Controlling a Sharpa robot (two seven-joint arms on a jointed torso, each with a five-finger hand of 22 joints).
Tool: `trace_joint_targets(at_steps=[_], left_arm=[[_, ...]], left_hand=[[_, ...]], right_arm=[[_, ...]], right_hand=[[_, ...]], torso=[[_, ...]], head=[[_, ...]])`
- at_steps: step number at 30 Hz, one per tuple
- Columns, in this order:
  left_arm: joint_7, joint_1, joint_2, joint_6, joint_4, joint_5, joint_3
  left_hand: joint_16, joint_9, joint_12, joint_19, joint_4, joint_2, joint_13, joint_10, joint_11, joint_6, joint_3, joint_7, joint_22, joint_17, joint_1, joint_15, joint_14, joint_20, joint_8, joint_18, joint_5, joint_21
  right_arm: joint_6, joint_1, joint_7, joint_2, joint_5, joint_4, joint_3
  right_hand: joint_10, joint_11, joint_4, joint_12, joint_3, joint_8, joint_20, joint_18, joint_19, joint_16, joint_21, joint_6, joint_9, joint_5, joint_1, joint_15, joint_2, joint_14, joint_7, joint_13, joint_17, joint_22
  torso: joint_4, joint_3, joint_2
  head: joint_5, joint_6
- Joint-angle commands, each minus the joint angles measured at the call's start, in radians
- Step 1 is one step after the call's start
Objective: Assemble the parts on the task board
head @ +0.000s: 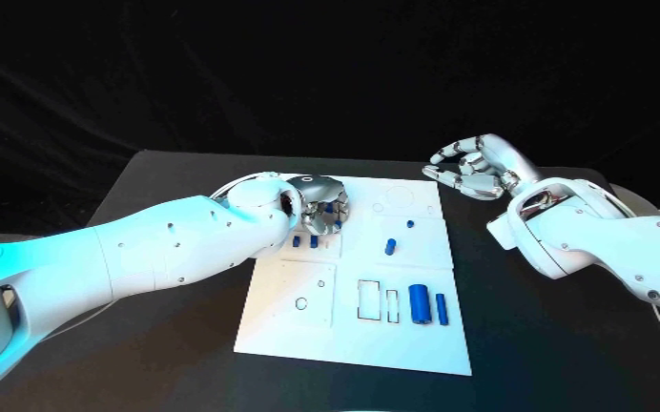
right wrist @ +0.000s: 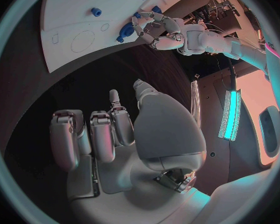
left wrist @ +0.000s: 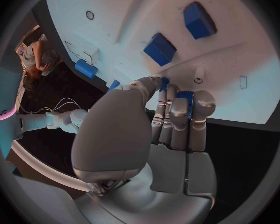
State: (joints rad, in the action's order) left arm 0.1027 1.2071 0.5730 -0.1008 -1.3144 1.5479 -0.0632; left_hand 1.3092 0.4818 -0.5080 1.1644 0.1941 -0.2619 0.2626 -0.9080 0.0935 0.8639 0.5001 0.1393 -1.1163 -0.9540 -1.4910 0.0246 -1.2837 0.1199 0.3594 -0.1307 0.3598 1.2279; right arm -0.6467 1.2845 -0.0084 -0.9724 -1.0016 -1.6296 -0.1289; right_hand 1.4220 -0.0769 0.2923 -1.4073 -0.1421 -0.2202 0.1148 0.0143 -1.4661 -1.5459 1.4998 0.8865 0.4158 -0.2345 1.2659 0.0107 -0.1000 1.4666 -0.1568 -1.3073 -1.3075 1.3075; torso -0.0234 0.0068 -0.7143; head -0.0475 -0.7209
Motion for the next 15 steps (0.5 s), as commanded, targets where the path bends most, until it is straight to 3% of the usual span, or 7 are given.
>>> trace_joint_targets(at_steps=[1, 8, 15], left_arm=[[0.011, -0.005, -0.004, 0.041, 0.002, 0.008, -0.003], [0.008, -0.007, -0.008, 0.032, 0.004, 0.008, -0.003], [0.003, -0.007, -0.006, 0.004, 0.006, 0.007, -0.003]], left_hand=[[0.015, -0.005, 0.000, 0.020, -0.003, 0.007, -0.006, -0.023, -0.005, 0.014, 0.012, -0.002, -0.018, -0.013, -0.009, -0.003, -0.016, 0.000, -0.004, 0.014, -0.006, 0.020], [0.056, -0.013, -0.003, 0.065, -0.027, 0.027, -0.017, -0.093, -0.023, 0.063, 0.035, -0.005, -0.072, -0.072, -0.024, -0.019, -0.068, -0.013, 0.001, 0.025, -0.025, 0.065], [0.062, -0.033, 0.033, 0.080, -0.064, 0.031, -0.039, -0.134, -0.024, 0.086, 0.074, -0.002, -0.097, -0.068, -0.030, -0.023, -0.082, -0.021, -0.023, 0.030, -0.034, 0.088]], right_arm=[[0.001, -0.001, 0.008, 0.002, -0.005, -0.001, 0.000], [0.001, -0.001, 0.009, 0.003, -0.005, -0.001, 0.000], [0.000, -0.001, 0.009, 0.003, -0.005, -0.001, 0.000]], right_hand=[[-0.005, 0.002, -0.001, 0.003, 0.006, -0.002, -0.005, 0.007, -0.056, 0.004, -0.006, 0.001, 0.001, -0.003, -0.005, -0.008, 0.001, 0.085, 0.001, -0.096, -0.185, 0.214], [-0.004, 0.002, -0.001, 0.002, 0.006, -0.002, -0.005, 0.007, -0.057, 0.004, -0.005, 0.001, 0.001, -0.004, -0.005, -0.008, 0.002, 0.085, 0.001, -0.097, -0.186, 0.214], [-0.004, 0.002, -0.001, 0.002, 0.006, -0.003, -0.005, 0.007, -0.057, 0.004, -0.005, 0.002, 0.001, -0.004, -0.005, -0.008, 0.003, 0.085, 0.001, -0.097, -0.186, 0.214]], torso=[[-0.0009, 0.0002, 0.000], [-0.0007, 0.0000, 0.000], [-0.0004, 0.0000, 0.000]], head=[[0.000, -0.001], [-0.001, -0.002], [-0.002, -0.001]])
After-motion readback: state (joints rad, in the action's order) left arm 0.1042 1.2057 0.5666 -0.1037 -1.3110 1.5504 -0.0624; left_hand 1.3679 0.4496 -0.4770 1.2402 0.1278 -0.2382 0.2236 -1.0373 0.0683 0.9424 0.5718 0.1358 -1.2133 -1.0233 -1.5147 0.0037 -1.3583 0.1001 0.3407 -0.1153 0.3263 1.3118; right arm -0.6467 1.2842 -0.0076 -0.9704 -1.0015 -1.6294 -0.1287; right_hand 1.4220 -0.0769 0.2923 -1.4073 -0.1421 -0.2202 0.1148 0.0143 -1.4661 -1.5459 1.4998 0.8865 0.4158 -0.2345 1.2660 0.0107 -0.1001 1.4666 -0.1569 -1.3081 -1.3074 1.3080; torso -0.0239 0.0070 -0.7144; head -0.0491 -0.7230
